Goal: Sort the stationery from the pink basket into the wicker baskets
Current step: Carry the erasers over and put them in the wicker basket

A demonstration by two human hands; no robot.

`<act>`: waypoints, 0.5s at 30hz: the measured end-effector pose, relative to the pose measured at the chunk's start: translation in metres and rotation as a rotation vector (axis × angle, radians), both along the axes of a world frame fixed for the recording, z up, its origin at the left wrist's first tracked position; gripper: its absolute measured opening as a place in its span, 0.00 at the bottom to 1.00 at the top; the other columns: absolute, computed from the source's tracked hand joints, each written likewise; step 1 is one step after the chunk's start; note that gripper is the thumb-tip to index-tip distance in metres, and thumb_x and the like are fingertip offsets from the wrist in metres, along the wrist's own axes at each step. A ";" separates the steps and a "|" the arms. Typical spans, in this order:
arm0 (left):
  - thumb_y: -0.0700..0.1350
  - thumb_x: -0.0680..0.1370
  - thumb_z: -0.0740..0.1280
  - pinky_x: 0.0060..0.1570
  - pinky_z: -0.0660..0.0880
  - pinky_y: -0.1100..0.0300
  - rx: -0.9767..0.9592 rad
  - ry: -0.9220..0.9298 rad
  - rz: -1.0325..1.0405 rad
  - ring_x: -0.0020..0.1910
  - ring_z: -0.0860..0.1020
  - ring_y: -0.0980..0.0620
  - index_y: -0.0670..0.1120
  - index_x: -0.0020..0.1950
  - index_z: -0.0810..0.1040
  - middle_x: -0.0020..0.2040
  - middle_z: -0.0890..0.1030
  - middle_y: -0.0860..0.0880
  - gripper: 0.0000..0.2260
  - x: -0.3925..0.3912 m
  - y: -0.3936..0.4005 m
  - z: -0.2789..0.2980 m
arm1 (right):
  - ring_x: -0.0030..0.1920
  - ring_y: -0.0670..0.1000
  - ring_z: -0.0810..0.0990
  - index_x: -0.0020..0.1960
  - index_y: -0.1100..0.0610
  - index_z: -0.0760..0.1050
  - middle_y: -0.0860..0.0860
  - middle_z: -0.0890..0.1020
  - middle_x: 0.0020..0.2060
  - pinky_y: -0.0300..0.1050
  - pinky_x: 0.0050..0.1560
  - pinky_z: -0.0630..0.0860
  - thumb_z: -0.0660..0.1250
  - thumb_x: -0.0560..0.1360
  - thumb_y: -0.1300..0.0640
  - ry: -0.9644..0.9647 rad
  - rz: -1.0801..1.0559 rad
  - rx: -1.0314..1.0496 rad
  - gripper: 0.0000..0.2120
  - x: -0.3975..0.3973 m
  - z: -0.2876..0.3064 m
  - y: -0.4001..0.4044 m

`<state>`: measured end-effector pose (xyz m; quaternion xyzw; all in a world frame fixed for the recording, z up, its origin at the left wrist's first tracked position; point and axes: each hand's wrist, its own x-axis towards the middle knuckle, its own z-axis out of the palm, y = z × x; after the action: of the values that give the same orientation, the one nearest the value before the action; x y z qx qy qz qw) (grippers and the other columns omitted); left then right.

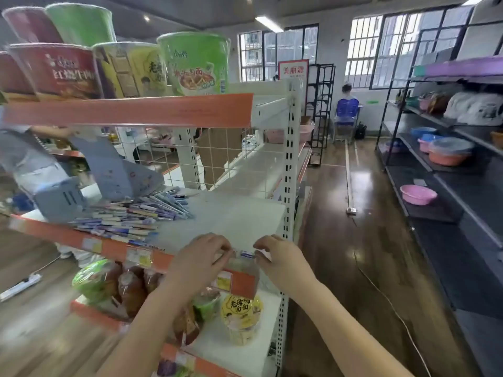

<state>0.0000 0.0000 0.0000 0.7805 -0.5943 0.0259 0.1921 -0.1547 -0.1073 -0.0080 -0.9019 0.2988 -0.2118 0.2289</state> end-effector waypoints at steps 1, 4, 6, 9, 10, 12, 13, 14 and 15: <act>0.53 0.81 0.59 0.54 0.70 0.60 0.018 -0.019 -0.004 0.55 0.71 0.57 0.52 0.57 0.76 0.54 0.75 0.57 0.10 0.010 -0.007 -0.001 | 0.58 0.50 0.75 0.65 0.54 0.73 0.49 0.76 0.60 0.43 0.57 0.72 0.60 0.79 0.53 0.026 0.002 -0.005 0.15 0.008 0.001 -0.002; 0.51 0.79 0.62 0.57 0.70 0.56 0.121 -0.019 0.008 0.60 0.71 0.55 0.54 0.61 0.75 0.60 0.75 0.55 0.11 0.032 -0.024 -0.004 | 0.62 0.52 0.72 0.67 0.54 0.71 0.50 0.74 0.62 0.46 0.58 0.71 0.62 0.78 0.53 0.103 0.011 -0.035 0.18 0.025 -0.003 -0.007; 0.49 0.78 0.63 0.59 0.70 0.57 0.203 0.007 -0.012 0.61 0.72 0.54 0.54 0.64 0.74 0.62 0.74 0.55 0.14 0.043 -0.033 -0.011 | 0.62 0.53 0.70 0.66 0.55 0.71 0.51 0.74 0.62 0.46 0.58 0.70 0.62 0.78 0.53 0.158 0.001 -0.042 0.17 0.032 -0.010 -0.010; 0.47 0.76 0.66 0.53 0.70 0.62 0.215 0.033 -0.027 0.56 0.74 0.56 0.54 0.63 0.76 0.59 0.77 0.55 0.15 0.054 -0.043 -0.016 | 0.61 0.53 0.70 0.65 0.55 0.72 0.52 0.75 0.59 0.45 0.57 0.68 0.61 0.79 0.54 0.197 -0.032 -0.089 0.15 0.035 -0.017 -0.016; 0.47 0.76 0.67 0.50 0.70 0.63 0.212 0.046 -0.029 0.53 0.75 0.57 0.54 0.61 0.78 0.57 0.78 0.54 0.14 0.057 -0.045 -0.016 | 0.60 0.53 0.70 0.64 0.55 0.73 0.52 0.75 0.58 0.44 0.56 0.68 0.60 0.79 0.54 0.199 -0.044 -0.093 0.15 0.035 -0.018 -0.017; 0.47 0.76 0.69 0.48 0.70 0.64 0.218 0.045 -0.046 0.49 0.75 0.57 0.53 0.59 0.79 0.53 0.79 0.54 0.12 0.059 -0.047 -0.016 | 0.59 0.53 0.71 0.63 0.56 0.74 0.52 0.75 0.57 0.44 0.55 0.68 0.61 0.79 0.54 0.181 -0.051 -0.083 0.14 0.035 -0.019 -0.018; 0.48 0.75 0.69 0.47 0.70 0.64 0.212 0.048 -0.054 0.49 0.75 0.57 0.53 0.58 0.79 0.52 0.79 0.54 0.11 0.059 -0.047 -0.016 | 0.58 0.53 0.71 0.62 0.56 0.74 0.52 0.75 0.56 0.44 0.55 0.69 0.61 0.79 0.54 0.165 -0.056 -0.069 0.13 0.034 -0.019 -0.018; 0.48 0.75 0.69 0.47 0.70 0.64 0.201 0.060 -0.062 0.48 0.75 0.58 0.54 0.56 0.79 0.51 0.78 0.55 0.10 0.058 -0.045 -0.015 | 0.58 0.53 0.72 0.62 0.56 0.74 0.52 0.75 0.56 0.44 0.54 0.69 0.62 0.79 0.55 0.149 -0.061 -0.057 0.13 0.031 -0.018 -0.018; 0.48 0.75 0.69 0.45 0.70 0.64 0.181 0.082 -0.075 0.47 0.75 0.59 0.56 0.54 0.79 0.49 0.78 0.56 0.09 0.056 -0.044 -0.014 | 0.57 0.53 0.73 0.61 0.55 0.75 0.52 0.75 0.55 0.43 0.54 0.70 0.62 0.79 0.55 0.127 -0.069 -0.048 0.12 0.028 -0.017 -0.019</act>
<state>0.0559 -0.0438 -0.0143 0.7724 -0.6145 -0.0670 0.1458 -0.1272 -0.1261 -0.0253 -0.9079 0.3385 -0.1689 0.1805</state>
